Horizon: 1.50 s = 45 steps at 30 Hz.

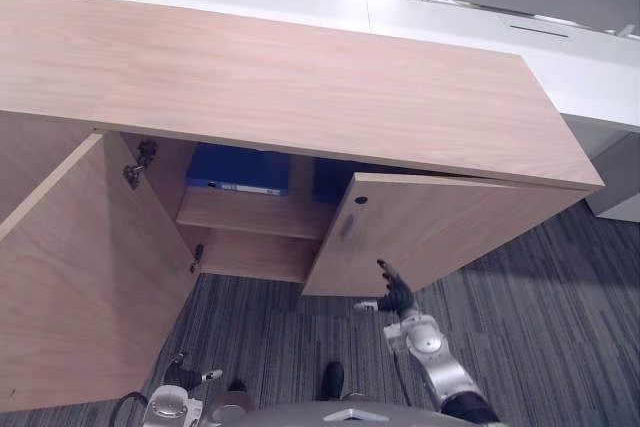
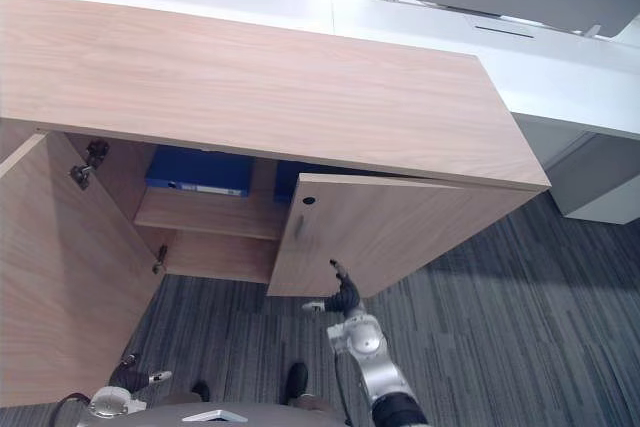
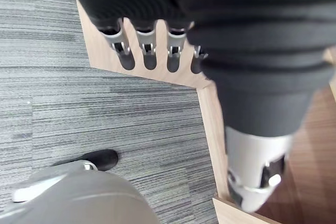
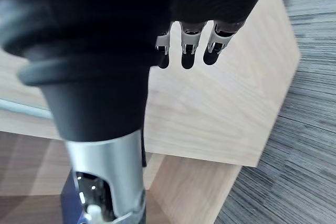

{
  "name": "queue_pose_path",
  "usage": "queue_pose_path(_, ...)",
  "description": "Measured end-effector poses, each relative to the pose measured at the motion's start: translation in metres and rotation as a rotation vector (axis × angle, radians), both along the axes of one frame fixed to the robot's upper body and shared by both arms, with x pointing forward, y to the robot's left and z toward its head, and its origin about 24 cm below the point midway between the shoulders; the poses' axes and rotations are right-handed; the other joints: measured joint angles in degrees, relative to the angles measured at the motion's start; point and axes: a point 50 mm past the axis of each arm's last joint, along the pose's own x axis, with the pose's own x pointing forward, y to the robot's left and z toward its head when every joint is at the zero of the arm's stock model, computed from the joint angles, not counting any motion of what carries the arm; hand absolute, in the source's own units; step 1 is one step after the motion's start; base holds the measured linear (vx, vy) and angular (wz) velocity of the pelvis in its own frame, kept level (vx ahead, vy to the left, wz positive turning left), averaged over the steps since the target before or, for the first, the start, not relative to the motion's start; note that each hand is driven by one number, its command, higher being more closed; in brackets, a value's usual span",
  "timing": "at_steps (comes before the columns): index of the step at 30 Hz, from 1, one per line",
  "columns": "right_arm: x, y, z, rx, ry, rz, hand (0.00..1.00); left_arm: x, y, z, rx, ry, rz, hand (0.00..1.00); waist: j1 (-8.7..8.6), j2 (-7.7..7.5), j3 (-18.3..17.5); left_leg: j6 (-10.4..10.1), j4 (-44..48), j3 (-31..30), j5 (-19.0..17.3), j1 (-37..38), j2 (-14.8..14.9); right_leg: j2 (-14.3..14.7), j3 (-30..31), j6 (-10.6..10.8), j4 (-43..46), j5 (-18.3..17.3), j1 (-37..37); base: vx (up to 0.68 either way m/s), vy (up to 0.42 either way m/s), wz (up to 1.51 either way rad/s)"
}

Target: Walk over to the cabinet, pick up the folder, carry it to the office cabinet, place the folder inside the office cabinet, then close the office cabinet door

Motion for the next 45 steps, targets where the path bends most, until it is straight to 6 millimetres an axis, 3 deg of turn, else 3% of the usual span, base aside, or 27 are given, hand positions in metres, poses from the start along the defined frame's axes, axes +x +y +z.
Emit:
queue_pose_path(8, -0.055, -0.015, -0.048, -0.007, 0.3, -0.127, 0.0, -0.012, -0.007, -0.005, -0.038, 0.021, 0.052, 0.0, -0.83, 2.25, -0.69, 0.26, 0.64, 3.55, -1.56, 3.21, 0.32, 0.23, 3.65, 0.34, 1.06, 0.08, 1.07, -0.03, 0.021, -0.23)
queue_pose_path(12, -0.073, -0.023, -0.059, -0.008, 0.39, -0.207, 0.0, -0.015, -0.009, -0.006, -0.037, 0.025, 0.062, 0.0, -1.08, 2.79, -0.71, 0.3, 1.25, 4.21, -1.87, 3.38, 0.12, -0.2, 4.94, 0.39, 4.86, -1.68, -0.71, -0.1, 0.011, -0.11)
queue_pose_path(16, -0.078, -0.029, -0.062, 0.014, 0.42, -0.271, 0.0, -0.015, -0.008, -0.005, -0.051, 0.011, 0.115, 0.0, -1.05, 2.62, -0.64, 0.56, 0.57, 3.85, -1.26, 2.94, -0.32, -0.58, 5.41, 0.42, 5.75, -2.86, -1.7, -0.08, -0.006, 0.05)
queue_pose_path(24, -0.08, -0.033, -0.063, 0.025, 0.42, -0.351, 0.0, -0.025, -0.006, -0.007, -0.085, -0.005, 0.293, 0.0, -0.59, 2.91, -0.58, 0.18, -5.93, -2.53, 3.04, 3.62, -1.51, 0.06, 5.26, 0.79, 1.44, -3.12, 1.02, 0.03, -0.018, 0.39)
queue_pose_path(30, -0.068, -0.032, -0.061, 0.034, 0.4, -0.365, 0.0, -0.03, -0.001, -0.007, -0.122, -0.039, 0.47, 0.0, 0.76, 3.59, -0.23, 0.39, -7.61, -10.15, 4.96, 3.74, -2.14, -0.01, -1.0, 0.29, 1.74, -4.4, 4.58, 0.11, -0.016, 0.73)
queue_pose_path(34, -0.058, -0.032, -0.058, 0.053, 0.373, -0.381, 0.0, -0.034, 0.015, -0.003, -0.115, -0.089, 0.643, 0.0, 2.19, 4.09, 0.62, -0.49, -7.83, -13.94, 6.1, 3.2, -2.23, -0.52, -3.71, -0.08, 4.63, -7.67, 5.6, 0.04, -0.013, 0.75)
queue_pose_path(37, -0.049, -0.03, -0.052, 0.061, 0.326, -0.383, 0.0, -0.024, 0.027, 0.003, -0.098, -0.154, 0.711, 0.0, 2.21, 4.67, 1.39, -0.57, -7.78, -14.75, 7.38, 2.22, -2.45, -1.62, -7.67, -0.08, 8.87, -10.87, 5.56, -0.03, -0.028, 0.81)
queue_pose_path(39, -0.041, -0.027, -0.047, 0.076, 0.288, -0.383, 0.0, -0.008, 0.041, 0.015, -0.086, -0.261, 0.761, 0.0, 2.18, 4.77, 2.32, 0.35, -7.27, -11.56, 7.32, 1.01, -2.2, -3.16, -10.48, -0.34, 12.4, -13.51, 5.14, -0.11, 0.007, 0.73)
queue_pose_path(40, -0.038, -0.026, -0.045, 0.08, 0.27, -0.384, 0.0, -0.002, 0.051, 0.021, -0.073, -0.313, 0.806, 0.0, 2.21, 4.93, 2.48, 1.41, -5.22, -4.9, 5.72, -0.56, -0.39, -3.62, -11.64, -0.22, 13.41, -14.51, 4.73, -0.12, 0.009, 0.58)
queue_pose_path(43, -0.034, -0.03, -0.038, 0.066, 0.222, -0.403, 0.0, 0.004, 0.076, 0.038, -0.02, -0.423, 0.875, 0.0, 1.91, 5.36, 2.59, 1.57, -5.26, 6.62, 5.33, -0.67, 2.41, -4.11, -12.3, 0.91, 14.02, -16.22, 4.78, -0.03, -0.024, 0.39)
queue_pose_path(45, -0.035, -0.032, -0.036, 0.067, 0.212, -0.412, 0.0, 0.007, 0.089, 0.049, 0.005, -0.485, 0.89, 0.0, 1.7, 5.48, 2.54, 1.07, -6.64, 7.25, 5.7, 0.23, 2.17, -4.01, -11.02, 1.15, 13.82, -16.54, 5.31, 0.07, 0.008, 0.27)
